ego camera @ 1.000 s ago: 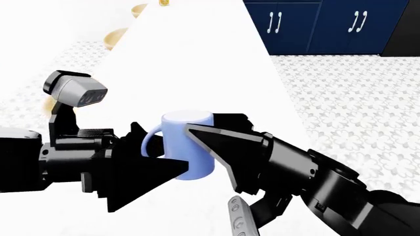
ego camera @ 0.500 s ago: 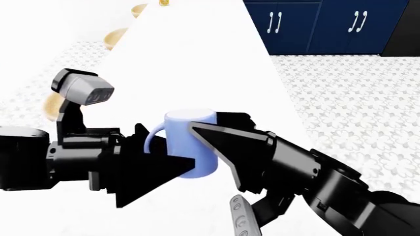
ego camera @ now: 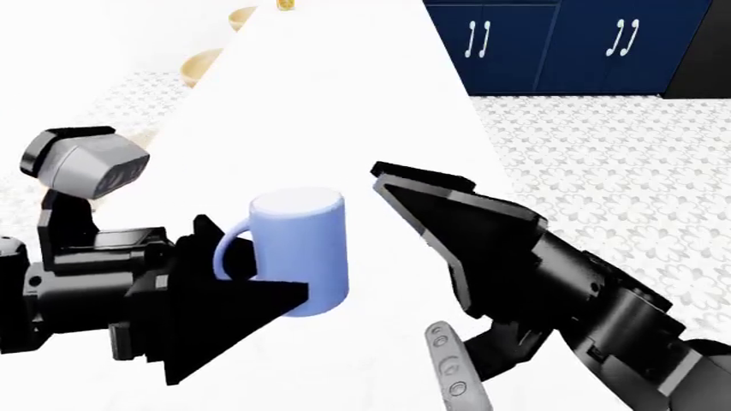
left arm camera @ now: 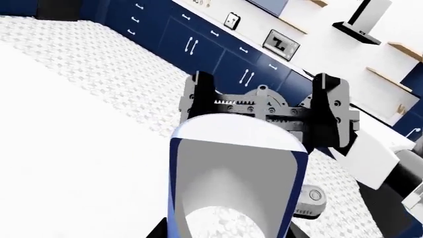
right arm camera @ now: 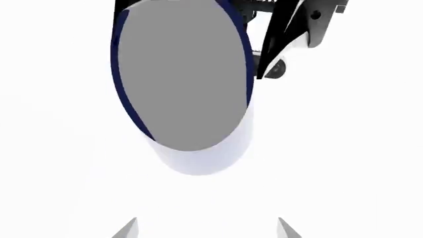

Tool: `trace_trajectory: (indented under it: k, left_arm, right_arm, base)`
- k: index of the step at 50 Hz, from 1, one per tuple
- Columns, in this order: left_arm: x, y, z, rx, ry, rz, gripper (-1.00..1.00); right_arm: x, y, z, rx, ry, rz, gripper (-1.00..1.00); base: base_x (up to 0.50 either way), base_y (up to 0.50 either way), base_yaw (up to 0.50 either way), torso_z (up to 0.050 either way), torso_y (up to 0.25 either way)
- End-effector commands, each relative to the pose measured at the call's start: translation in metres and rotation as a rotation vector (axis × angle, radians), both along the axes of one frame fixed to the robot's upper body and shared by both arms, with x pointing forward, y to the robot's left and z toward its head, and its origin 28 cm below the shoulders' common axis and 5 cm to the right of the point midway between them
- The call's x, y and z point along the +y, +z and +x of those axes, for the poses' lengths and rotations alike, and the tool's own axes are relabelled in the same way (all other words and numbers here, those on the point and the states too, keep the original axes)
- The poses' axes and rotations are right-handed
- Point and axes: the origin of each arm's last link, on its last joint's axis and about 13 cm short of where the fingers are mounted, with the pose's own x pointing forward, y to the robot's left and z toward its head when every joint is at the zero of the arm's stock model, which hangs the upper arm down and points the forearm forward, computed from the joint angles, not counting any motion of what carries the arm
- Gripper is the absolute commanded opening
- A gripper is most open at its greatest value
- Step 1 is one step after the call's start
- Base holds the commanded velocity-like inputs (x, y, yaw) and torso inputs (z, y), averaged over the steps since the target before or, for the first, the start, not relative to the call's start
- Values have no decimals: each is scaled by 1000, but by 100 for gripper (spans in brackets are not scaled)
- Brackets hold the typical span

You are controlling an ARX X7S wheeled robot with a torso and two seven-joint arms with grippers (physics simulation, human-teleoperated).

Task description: A wet mug is on the counter and needs to be dried. Pick it up and place it upside down in the open cabinet.

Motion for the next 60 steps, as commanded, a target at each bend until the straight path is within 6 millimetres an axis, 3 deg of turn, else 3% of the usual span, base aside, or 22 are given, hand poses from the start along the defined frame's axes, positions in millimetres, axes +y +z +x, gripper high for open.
trace_trajectory:
  k: [1,8,17,25,32,42,60]
  left_arm:
    - [10,4,-20,-78,96,29,-100]
    - [11,3,-36,-169,218,41,-100]
    - [5,-2,-51,-271,369,74,-100]
    - [0,-7,-60,-326,439,101,-100]
    - [-4,-10,-66,-374,490,146,-100]
    - [-6,-11,-66,-375,493,154,-100]
    - [-7,-20,-75,-425,689,178,-100]
  right_arm:
    - [-17,3,-8,45,-81,146,100]
    - [-30,14,-30,282,-124,574,100]
    - [-30,11,-68,774,-139,1131,100]
    - [-33,11,-83,1269,-111,1575,100]
    - [-32,4,-89,1370,-99,1639,100]
    - [-32,-1,-93,1439,-69,1648,100]
    - [-36,-8,-90,1456,-50,1715,100]
  base:
    - [0,0,0,0,0]
    - [0,0,0,0,0]
    - [0,0,0,0,0]
    - [0,0,0,0,0]
    - [31,0,0,0,0]
    - [500,-4,0,2,1]
    - [388,-3,0,0,0]
